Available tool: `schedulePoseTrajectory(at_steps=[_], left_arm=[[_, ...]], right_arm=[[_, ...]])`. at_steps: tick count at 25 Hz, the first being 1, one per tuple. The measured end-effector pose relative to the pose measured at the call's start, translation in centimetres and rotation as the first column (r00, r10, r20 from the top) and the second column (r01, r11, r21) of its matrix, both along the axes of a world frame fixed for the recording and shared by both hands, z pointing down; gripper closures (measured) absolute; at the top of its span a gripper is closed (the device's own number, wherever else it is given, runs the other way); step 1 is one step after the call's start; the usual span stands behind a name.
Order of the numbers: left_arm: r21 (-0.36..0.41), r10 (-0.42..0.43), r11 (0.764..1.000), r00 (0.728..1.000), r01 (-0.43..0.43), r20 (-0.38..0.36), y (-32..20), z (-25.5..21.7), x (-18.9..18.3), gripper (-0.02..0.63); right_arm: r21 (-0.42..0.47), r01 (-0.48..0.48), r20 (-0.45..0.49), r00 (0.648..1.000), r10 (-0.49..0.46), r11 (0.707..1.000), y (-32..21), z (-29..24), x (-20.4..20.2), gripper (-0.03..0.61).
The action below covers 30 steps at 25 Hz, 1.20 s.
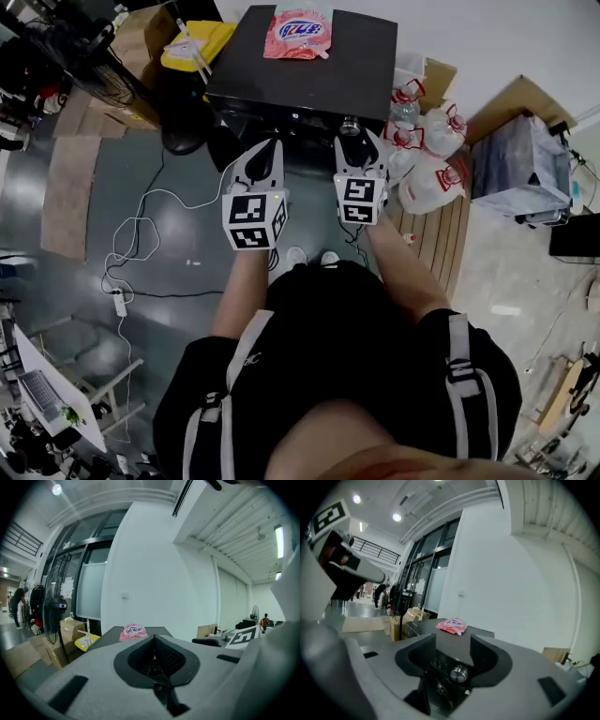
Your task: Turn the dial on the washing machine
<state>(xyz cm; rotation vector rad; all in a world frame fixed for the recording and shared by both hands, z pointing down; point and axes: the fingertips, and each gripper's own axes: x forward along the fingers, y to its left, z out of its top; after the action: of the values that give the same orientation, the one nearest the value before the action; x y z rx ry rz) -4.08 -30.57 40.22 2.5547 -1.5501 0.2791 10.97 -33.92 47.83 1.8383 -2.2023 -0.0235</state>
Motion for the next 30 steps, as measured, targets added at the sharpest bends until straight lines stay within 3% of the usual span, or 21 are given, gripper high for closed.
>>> schedulePoseTrajectory(at_steps=[6,9,14,20,30], left_arm=[[-0.057,-0.015,0.998,1.0,0.016,0.009,-1.3,2.4,-0.8,0.62],[-0.091,-0.034,0.995,0.999,0.035,0.015,-1.7,3.5,-1.7,0.62],[-0.142,-0.076,0.987,0.997,0.08,0.032,-1.5,5.4,-3.7,0.62],[-0.175,-0.124,0.976,0.991,0.131,0.047,-1.1,6.7,-5.9,0.62],[-0.183,-0.141,0.972,0.988,0.151,0.067,-0.2,7.1,-7.2,0.62]], right_arm=[[-0.075,-0.073,-0.242,0.969,0.053,0.994,-3.4,8.6,1.4,0.37],[-0.129,-0.087,-0.304,0.952,0.044,0.988,-5.2,12.9,1.7,0.359],[-0.13,-0.134,-0.416,0.907,0.069,0.982,-7.7,17.5,1.9,0.33],[-0.155,-0.209,-0.423,0.897,0.127,0.966,-10.0,19.8,2.9,0.321],[-0.25,-0.284,-0.344,0.92,0.189,0.926,-10.8,21.7,4.1,0.324]])
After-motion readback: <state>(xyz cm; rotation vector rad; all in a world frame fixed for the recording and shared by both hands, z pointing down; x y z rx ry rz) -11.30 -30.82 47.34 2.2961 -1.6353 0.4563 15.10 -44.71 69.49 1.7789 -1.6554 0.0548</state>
